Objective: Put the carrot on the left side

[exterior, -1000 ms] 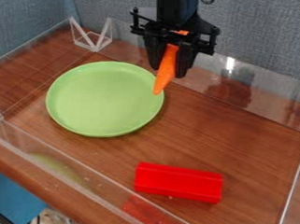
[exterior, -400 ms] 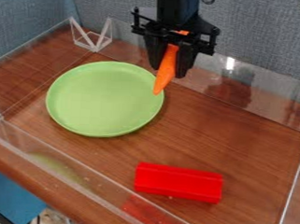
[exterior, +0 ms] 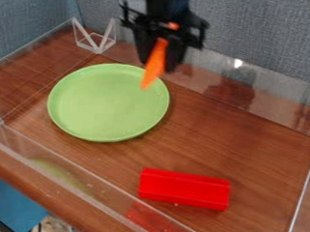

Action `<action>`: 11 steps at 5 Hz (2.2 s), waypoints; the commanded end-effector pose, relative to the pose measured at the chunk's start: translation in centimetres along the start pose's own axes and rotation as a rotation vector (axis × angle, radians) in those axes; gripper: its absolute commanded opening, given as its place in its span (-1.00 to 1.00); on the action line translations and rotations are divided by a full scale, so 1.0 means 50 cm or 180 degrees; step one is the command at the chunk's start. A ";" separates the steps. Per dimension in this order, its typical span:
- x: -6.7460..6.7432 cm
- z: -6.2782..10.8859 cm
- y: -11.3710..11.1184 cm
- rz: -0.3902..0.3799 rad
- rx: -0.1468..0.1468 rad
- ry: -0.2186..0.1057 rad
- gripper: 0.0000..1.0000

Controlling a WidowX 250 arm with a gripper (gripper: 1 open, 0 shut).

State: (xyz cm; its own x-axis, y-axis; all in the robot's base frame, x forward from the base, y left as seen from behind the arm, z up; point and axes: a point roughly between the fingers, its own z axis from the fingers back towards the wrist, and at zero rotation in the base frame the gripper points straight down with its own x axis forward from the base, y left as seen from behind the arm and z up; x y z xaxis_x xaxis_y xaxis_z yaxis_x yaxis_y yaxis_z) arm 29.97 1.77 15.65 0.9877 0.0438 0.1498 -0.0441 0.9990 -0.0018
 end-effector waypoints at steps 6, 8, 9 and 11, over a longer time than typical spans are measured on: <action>0.017 -0.019 0.080 -0.0239 0.0347 -0.0063 -1.00; 0.029 -0.046 0.075 -0.0305 0.0397 -0.0014 -1.00; 0.037 -0.059 0.065 -0.0344 0.0409 0.0007 -1.00; 0.053 -0.079 0.037 -0.0412 0.0423 0.0038 -1.00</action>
State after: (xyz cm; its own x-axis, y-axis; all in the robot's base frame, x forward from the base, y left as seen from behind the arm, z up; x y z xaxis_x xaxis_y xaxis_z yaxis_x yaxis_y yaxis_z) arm 32.28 3.81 10.45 0.9942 -0.0812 0.0701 0.0710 0.9879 0.1377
